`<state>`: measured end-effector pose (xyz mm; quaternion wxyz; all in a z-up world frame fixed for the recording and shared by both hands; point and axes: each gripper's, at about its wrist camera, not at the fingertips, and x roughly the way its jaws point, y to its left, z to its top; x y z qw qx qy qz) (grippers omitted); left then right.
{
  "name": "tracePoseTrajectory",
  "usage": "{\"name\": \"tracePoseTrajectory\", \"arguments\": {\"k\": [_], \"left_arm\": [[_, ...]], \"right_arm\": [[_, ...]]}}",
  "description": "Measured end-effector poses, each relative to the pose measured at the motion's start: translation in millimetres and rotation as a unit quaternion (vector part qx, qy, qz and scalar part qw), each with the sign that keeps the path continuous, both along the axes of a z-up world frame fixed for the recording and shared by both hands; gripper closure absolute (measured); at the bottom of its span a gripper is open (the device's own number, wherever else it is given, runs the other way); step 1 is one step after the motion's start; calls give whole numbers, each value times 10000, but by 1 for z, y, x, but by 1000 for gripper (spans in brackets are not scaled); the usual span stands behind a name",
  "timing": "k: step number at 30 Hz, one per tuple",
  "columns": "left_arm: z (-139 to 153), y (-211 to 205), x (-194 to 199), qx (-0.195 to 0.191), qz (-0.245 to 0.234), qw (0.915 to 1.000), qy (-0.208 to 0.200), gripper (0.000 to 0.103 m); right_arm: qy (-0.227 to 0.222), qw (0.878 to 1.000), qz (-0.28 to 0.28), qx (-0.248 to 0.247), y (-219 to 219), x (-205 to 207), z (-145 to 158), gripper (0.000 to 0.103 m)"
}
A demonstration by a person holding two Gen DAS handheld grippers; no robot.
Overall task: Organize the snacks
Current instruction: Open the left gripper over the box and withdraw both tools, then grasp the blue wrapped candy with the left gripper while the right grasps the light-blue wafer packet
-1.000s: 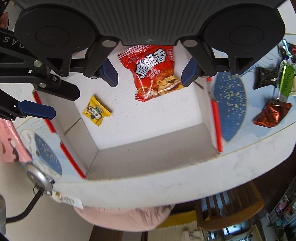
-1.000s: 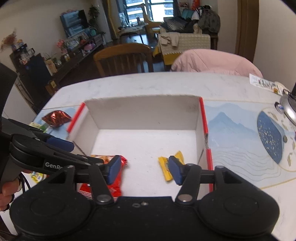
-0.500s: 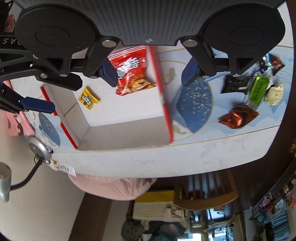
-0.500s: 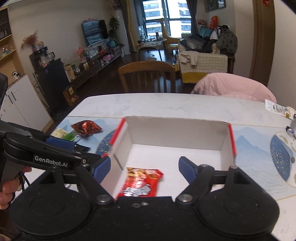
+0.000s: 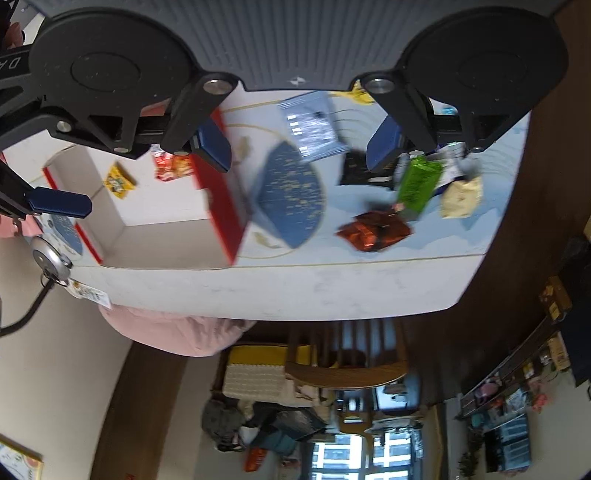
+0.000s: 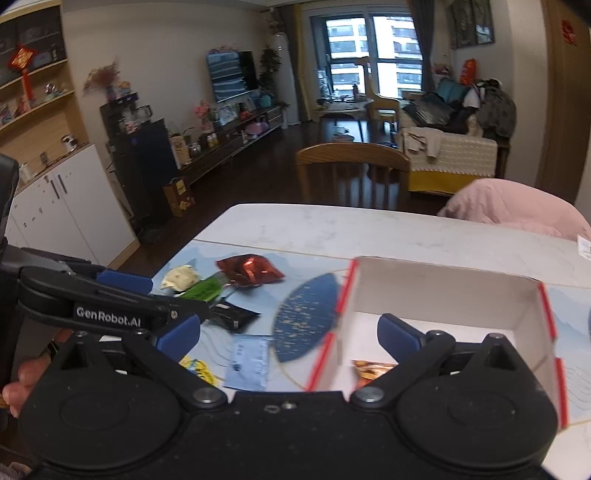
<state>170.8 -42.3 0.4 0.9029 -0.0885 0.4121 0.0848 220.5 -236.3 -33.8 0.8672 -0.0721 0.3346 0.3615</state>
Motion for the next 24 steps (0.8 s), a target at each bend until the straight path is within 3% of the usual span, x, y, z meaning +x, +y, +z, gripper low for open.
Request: {"name": "tracePoseTrajectory", "arguments": {"k": [13, 24], "left_arm": [[-39, 119, -34, -178, 769, 9963, 351, 23], [-97, 150, -37, -254, 1078, 9903, 836, 23]], "right_arm": [[271, 9986, -38, -453, 73, -13, -44, 0], [646, 9936, -134, -920, 119, 5, -99, 3]]}}
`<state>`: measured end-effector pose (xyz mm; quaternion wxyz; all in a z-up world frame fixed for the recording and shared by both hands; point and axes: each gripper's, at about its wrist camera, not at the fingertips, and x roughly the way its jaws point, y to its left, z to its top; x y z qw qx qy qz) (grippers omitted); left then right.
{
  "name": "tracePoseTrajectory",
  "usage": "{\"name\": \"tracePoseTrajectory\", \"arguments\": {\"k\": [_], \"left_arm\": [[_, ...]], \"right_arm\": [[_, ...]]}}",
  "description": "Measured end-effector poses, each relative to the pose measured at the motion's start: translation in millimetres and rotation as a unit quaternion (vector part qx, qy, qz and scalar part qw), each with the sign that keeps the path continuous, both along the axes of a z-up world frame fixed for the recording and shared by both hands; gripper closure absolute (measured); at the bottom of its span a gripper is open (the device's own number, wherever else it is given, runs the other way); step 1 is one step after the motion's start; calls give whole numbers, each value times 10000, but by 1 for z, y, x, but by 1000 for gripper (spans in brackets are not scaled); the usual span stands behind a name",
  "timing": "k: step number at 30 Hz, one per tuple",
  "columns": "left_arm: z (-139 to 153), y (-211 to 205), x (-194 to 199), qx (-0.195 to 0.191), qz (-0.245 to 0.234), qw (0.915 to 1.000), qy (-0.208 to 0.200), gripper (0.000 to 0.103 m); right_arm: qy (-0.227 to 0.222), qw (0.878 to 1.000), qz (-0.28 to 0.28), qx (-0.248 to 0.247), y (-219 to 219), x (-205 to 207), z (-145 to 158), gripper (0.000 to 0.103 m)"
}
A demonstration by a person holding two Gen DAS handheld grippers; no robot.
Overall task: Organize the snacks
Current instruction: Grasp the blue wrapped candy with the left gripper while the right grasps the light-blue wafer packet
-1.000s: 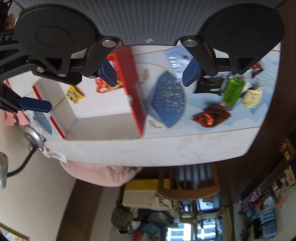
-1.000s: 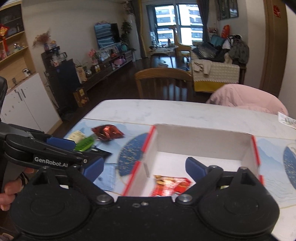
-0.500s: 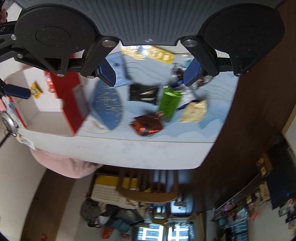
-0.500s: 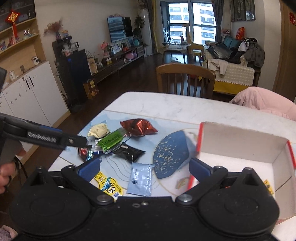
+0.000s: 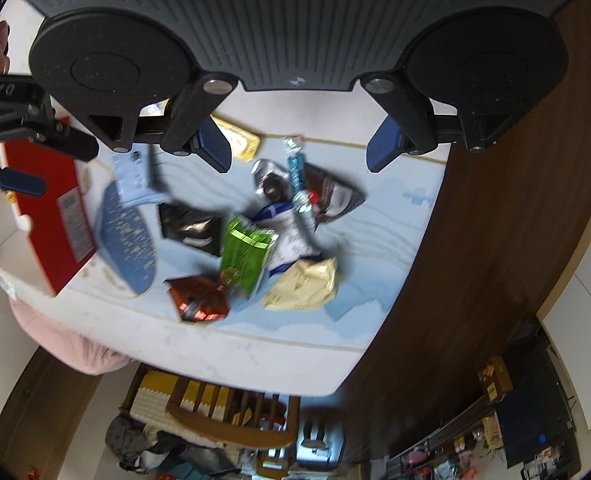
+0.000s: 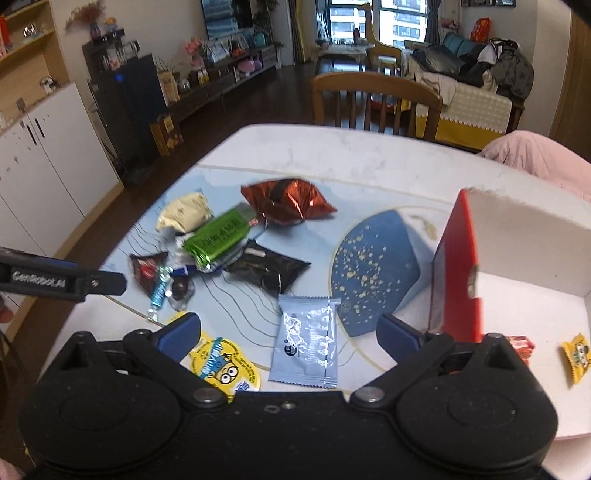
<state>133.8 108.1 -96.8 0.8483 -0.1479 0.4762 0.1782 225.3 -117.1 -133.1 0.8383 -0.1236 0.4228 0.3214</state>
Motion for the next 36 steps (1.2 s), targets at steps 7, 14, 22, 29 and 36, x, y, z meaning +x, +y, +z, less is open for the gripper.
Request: {"name": "tracePoseTrajectory", "arguments": {"k": [7, 14, 22, 29, 36], "left_arm": [[-36, 10, 4, -68, 198, 9994, 288, 23], [-55, 5, 15, 11, 66, 9995, 312, 28], [-63, -3, 22, 48, -28, 9997, 226, 60], [-67, 2, 34, 75, -107, 9997, 224, 70], [-67, 8, 42, 69, -55, 9997, 241, 87]], "right_arm": [[236, 9994, 32, -250, 11, 14, -30, 8], [276, 9988, 26, -415, 15, 26, -46, 17], [238, 9986, 64, -458, 19, 32, -52, 27], [253, 9983, 121, -511, 20, 33, -56, 39], [201, 9979, 188, -584, 21, 30, -59, 48]]}}
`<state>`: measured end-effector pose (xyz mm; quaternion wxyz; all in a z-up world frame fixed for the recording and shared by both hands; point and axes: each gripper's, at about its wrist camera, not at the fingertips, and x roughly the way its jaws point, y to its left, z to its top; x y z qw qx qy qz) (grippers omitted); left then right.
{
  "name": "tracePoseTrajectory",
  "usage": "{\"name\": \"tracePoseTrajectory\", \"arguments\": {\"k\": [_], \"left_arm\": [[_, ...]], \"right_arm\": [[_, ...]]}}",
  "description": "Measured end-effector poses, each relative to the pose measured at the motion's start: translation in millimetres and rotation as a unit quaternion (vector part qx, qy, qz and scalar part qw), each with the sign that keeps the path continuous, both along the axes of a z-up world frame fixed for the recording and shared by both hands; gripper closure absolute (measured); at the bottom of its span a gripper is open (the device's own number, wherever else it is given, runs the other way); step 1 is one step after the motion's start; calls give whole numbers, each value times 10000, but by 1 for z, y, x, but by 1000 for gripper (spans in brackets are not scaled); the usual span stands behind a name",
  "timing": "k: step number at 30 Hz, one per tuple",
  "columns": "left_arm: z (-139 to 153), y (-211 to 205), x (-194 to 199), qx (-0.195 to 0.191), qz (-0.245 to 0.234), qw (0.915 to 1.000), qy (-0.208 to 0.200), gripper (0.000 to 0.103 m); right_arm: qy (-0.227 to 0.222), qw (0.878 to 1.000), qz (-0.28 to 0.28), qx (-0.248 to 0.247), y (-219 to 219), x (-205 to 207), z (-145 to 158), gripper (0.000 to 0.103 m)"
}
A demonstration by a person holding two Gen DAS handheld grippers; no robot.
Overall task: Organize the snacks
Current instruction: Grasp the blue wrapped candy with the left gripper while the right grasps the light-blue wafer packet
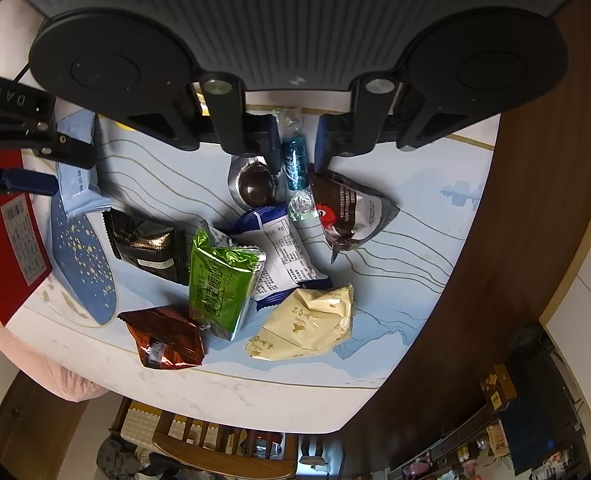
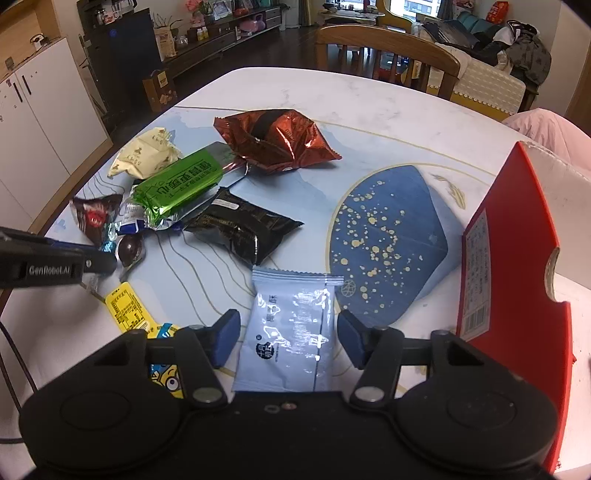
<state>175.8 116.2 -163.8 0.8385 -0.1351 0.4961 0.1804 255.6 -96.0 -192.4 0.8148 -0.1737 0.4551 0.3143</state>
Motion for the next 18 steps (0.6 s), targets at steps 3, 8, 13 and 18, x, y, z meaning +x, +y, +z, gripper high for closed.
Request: {"name": "tracePoseTrajectory", "arguments": {"k": [3, 8, 13, 18], "left_arm": [[0, -3, -1, 82, -49, 9999, 44, 90], [0, -5, -9, 25, -27, 10000, 67, 91], [5, -2, -18, -90, 81, 9999, 88, 91], [14, -3, -26, -201, 129, 9997, 36, 91]], "right_arm": [[-83, 9999, 59, -59, 1, -3, -2, 53], [-173, 9998, 114, -14, 0, -6, -2, 58], [-183, 9998, 100, 49, -3, -10, 2, 58], [-204, 9996, 76, 180, -10, -19, 15, 59]]}}
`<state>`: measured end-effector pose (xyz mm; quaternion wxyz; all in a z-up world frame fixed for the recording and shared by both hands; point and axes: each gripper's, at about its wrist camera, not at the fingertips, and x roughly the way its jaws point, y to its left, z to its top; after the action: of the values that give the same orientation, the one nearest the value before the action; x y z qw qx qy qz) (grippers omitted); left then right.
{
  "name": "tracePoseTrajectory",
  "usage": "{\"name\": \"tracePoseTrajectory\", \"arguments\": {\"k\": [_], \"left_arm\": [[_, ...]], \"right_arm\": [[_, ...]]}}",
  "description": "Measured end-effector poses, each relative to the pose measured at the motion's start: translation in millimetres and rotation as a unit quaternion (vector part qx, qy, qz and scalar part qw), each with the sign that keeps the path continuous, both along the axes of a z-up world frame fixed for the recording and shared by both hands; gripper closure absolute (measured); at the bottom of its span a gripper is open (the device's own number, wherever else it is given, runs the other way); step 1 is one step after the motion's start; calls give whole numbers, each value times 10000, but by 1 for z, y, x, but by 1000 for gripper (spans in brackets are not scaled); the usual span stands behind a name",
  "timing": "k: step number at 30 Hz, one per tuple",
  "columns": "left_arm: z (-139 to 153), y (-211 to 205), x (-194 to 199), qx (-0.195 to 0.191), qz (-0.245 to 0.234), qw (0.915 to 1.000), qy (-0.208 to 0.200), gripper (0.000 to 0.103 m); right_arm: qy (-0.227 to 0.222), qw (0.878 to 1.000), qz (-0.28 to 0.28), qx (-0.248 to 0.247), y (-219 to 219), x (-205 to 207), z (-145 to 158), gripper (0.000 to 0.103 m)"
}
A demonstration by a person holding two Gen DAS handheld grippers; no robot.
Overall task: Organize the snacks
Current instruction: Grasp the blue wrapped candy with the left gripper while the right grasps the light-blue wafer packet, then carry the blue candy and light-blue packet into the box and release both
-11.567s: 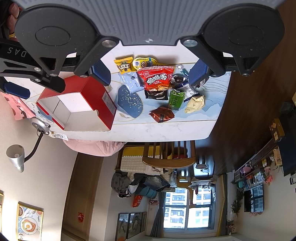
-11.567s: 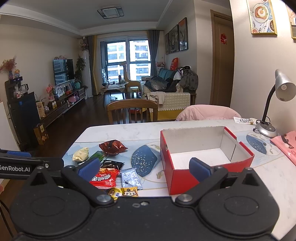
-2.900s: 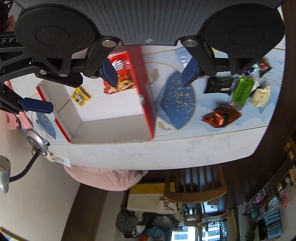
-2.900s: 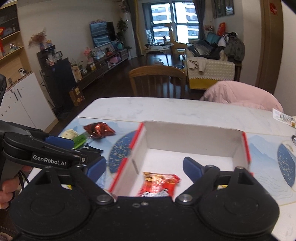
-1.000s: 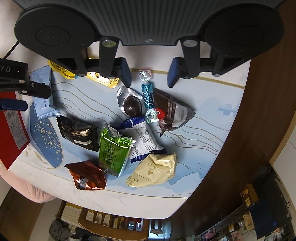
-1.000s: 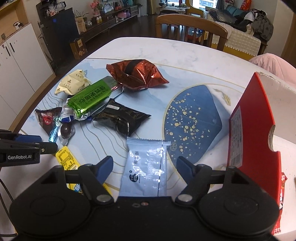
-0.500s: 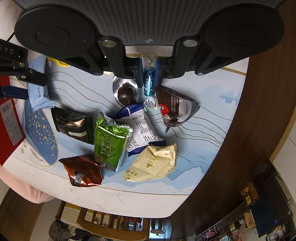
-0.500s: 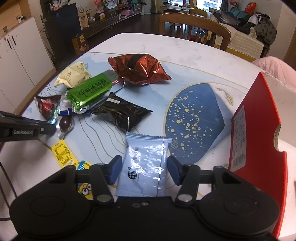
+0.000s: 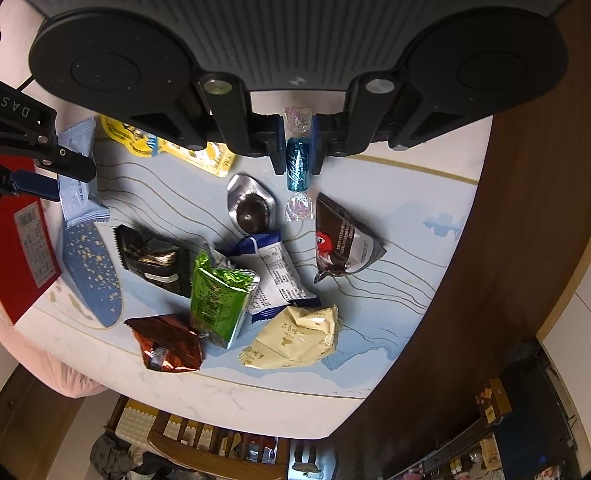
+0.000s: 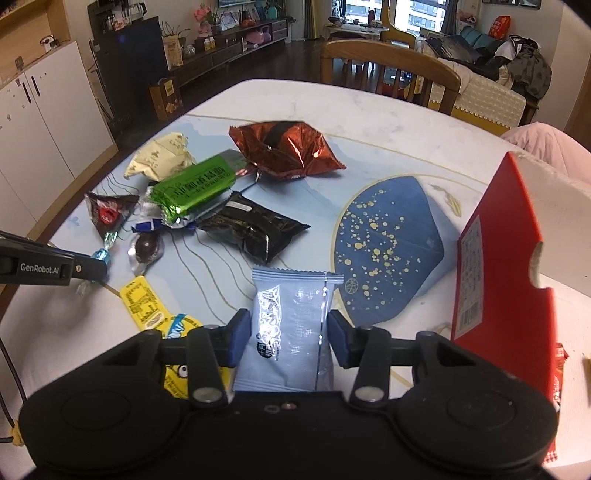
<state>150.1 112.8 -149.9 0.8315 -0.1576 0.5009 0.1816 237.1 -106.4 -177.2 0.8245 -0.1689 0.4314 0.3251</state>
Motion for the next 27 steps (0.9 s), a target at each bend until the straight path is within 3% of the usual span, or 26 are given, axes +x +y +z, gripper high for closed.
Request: {"name": "tracePoseTrajectory", "arguments": {"k": [17, 27], "left_arm": [[52, -41, -21, -108, -373, 9987, -344, 91], [91, -88, -8, -18, -883, 9941, -632, 91]], "right_arm": [[-208, 9983, -236, 481, -52, -35, 73, 59], [-523, 9943, -647, 666, -107, -38, 107, 59]]}}
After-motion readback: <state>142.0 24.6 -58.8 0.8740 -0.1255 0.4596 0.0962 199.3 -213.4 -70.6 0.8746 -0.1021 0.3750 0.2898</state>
